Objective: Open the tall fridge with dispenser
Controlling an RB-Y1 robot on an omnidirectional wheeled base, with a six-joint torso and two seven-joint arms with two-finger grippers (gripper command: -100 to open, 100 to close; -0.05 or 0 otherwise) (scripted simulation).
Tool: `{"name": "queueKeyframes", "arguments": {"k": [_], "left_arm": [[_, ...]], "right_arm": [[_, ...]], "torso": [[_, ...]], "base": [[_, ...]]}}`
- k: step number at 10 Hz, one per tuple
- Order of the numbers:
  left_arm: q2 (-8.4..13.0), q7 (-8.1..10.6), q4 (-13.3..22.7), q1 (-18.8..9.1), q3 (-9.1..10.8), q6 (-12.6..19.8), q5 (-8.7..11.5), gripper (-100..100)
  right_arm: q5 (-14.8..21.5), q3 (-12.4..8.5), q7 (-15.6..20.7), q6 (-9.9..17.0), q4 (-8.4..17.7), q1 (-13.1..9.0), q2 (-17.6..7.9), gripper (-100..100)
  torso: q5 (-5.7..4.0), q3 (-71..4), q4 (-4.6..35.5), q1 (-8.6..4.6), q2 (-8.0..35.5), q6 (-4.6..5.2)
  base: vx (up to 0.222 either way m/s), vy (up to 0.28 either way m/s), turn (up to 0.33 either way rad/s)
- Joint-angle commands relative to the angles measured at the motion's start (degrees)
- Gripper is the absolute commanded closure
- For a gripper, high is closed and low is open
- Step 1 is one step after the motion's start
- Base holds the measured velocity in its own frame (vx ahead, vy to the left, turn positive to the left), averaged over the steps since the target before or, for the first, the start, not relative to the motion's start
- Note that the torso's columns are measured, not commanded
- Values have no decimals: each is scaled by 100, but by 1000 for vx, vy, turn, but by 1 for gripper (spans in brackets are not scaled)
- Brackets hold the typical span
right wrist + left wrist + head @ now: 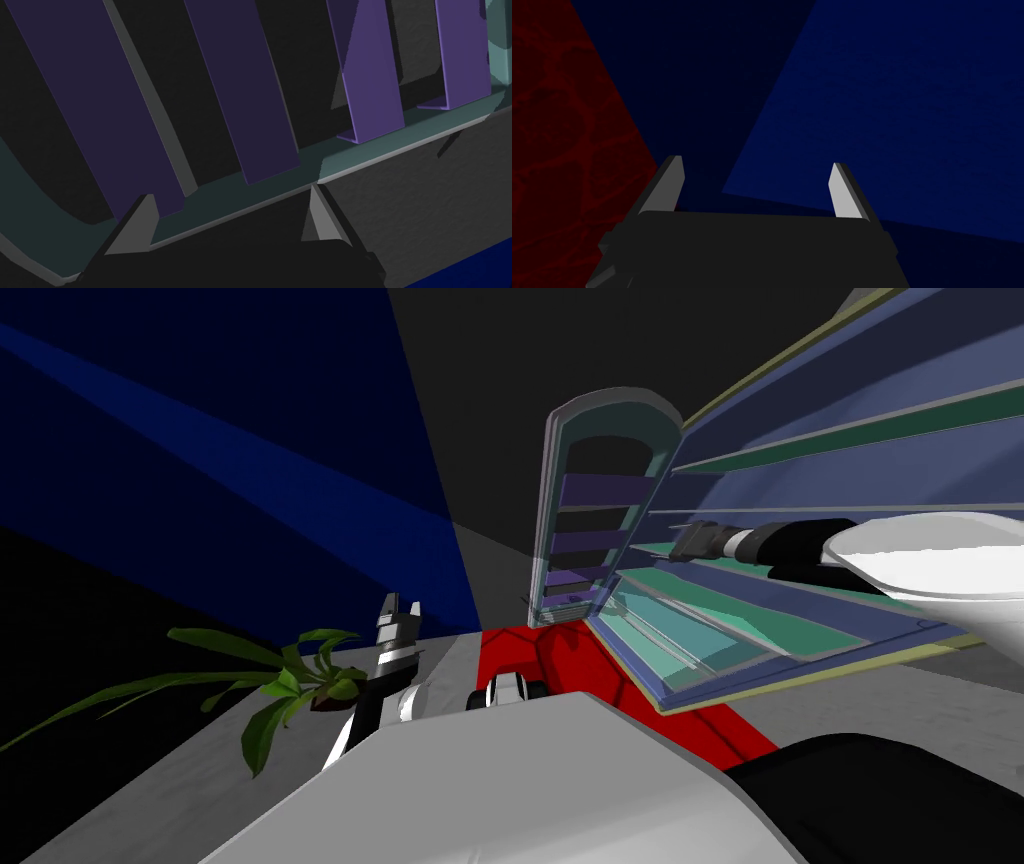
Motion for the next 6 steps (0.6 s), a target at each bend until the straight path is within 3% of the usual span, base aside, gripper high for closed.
{"name": "queueKeyframes", "arguments": {"k": [1,3,4,6], "left_arm": [[0,0,0,-1,-1,0,0,0],[0,0,0,-2,0,0,0,0],[1,0,0,-3,0,0,0,0],[0,0,0,0,1,0,0,0]], "right_arm": [[-463,449,474,-17,401,-451,-138,-100],[-539,748,499,-17,401,-767,-138,-100],[-539,894,499,-17,401,-767,-138,-100],[-936,1240,881,-56,761,-1144,-533,-100]], "torso": [[-4,16,7,-9,27,-4],[-13,39,19,-36,58,1],[-13,35,17,-36,51,1],[-2,12,8,-4,13,8]], "base": [[12,38,17],[-5,-1,10],[-11,-11,-1],[104,73,-375]]}}
